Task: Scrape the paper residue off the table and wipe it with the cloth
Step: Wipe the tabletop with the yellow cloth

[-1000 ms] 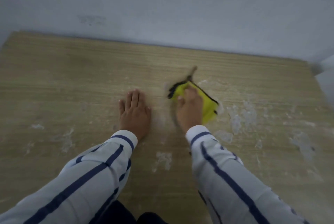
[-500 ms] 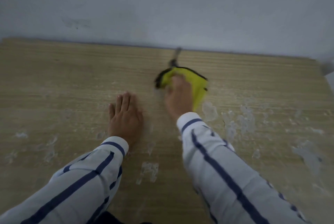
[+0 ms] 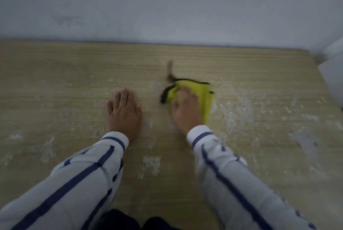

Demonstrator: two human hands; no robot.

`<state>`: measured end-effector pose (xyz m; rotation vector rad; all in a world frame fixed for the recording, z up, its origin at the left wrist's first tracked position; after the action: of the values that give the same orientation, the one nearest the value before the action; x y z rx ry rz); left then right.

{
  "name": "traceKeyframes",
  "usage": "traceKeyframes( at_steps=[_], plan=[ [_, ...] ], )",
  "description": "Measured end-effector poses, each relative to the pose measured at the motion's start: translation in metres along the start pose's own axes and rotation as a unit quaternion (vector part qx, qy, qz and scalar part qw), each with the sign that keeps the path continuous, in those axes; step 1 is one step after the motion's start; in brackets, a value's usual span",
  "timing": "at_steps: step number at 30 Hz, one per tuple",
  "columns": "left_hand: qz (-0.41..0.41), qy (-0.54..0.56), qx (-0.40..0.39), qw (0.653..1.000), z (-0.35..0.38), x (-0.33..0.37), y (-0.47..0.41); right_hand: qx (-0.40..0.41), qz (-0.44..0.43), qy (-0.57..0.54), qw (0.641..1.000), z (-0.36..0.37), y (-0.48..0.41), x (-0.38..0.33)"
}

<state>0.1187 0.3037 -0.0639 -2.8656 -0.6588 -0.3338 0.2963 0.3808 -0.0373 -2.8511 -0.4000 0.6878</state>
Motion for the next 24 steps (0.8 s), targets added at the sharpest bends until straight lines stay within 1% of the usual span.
traceKeyframes(
  at_steps=[1, 2, 3, 5, 6, 8, 9, 10, 11, 12, 13, 14, 15, 16, 17, 19, 21, 22, 23, 24],
  plan=[
    [0.005, 0.003, -0.002, 1.0, -0.001, 0.0, 0.001, -0.056, -0.062, -0.007, 0.996, 0.014, 0.024, -0.025],
    [0.015, 0.006, -0.006, 1.0, -0.001, 0.001, 0.002, -0.085, -0.087, -0.005, 0.993, 0.022, 0.04, -0.032],
    [0.029, 0.01, -0.012, 0.999, -0.001, 0.002, 0.004, -0.079, -0.082, 0.007, 0.993, 0.02, 0.045, -0.022],
    [0.056, 0.016, -0.022, 0.998, -0.004, 0.002, 0.014, -0.018, -0.006, 0.058, 0.998, -0.002, 0.043, 0.019],
    [0.064, 0.018, -0.026, 0.997, -0.006, -0.001, 0.02, 0.009, 0.058, 0.08, 0.995, -0.016, 0.042, 0.043],
    [0.073, 0.016, -0.032, 0.997, -0.009, -0.008, 0.032, 0.035, 0.195, 0.082, 0.977, -0.038, 0.047, 0.078],
    [0.078, 0.016, -0.033, 0.996, -0.01, -0.011, 0.038, 0.043, 0.226, 0.072, 0.971, -0.043, 0.052, 0.073],
    [0.082, 0.02, -0.032, 0.996, -0.012, -0.014, 0.043, 0.048, 0.21, 0.067, 0.974, -0.041, 0.057, 0.052],
    [0.084, 0.031, -0.033, 0.995, -0.015, -0.016, 0.048, 0.041, 0.151, 0.06, 0.986, -0.032, 0.064, 0.02],
    [0.085, 0.044, -0.037, 0.995, -0.017, -0.02, 0.052, 0.015, 0.066, 0.043, 0.997, -0.016, 0.077, -0.02],
    [0.087, 0.053, -0.043, 0.994, -0.019, -0.024, 0.056, -0.02, -0.022, 0.022, 0.999, 0.002, 0.098, -0.059],
    [0.09, 0.057, -0.049, 0.993, -0.021, -0.03, 0.06, -0.078, -0.088, 0.003, 0.993, 0.021, 0.125, -0.088],
    [0.093, 0.055, -0.052, 0.993, -0.024, -0.035, 0.064, -0.116, -0.124, 0.004, 0.986, 0.03, 0.145, -0.102],
    [0.094, 0.054, -0.049, 0.993, -0.027, -0.04, 0.068, -0.12, -0.122, 0.013, 0.985, 0.028, 0.154, -0.098],
    [0.093, 0.055, -0.041, 0.993, -0.03, -0.046, 0.071, -0.096, -0.098, 0.024, 0.99, 0.019, 0.155, -0.083],
    [0.084, 0.06, -0.035, 0.994, -0.035, -0.057, 0.079, -0.025, -0.002, 0.054, 0.998, -0.008, 0.149, -0.037],
    [0.073, 0.057, -0.03, 0.995, -0.039, -0.069, 0.087, 0.033, 0.14, 0.075, 0.987, -0.036, 0.142, 0.01],
    [0.069, 0.054, -0.026, 0.996, -0.042, -0.075, 0.092, 0.051, 0.195, 0.065, 0.977, -0.044, 0.141, 0.016],
    [0.064, 0.049, -0.023, 0.996, -0.044, -0.082, 0.097, 0.065, 0.213, 0.046, 0.974, -0.044, 0.141, 0.006],
    [0.06, 0.042, -0.02, 0.997, -0.046, -0.089, 0.102, 0.061, 0.19, 0.023, 0.98, -0.036, 0.139, -0.018]
  ],
)
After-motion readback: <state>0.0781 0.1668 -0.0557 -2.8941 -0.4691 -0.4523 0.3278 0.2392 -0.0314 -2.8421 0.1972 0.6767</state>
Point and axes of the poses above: each hand's wrist, its own y-axis away from the middle knuckle, its own z-axis out of the palm, x = y × z, the point moved 9 cm from there along -y, towards the middle knuckle, and after that the axes turned 14 degrees about x, right-handed, at the moved point
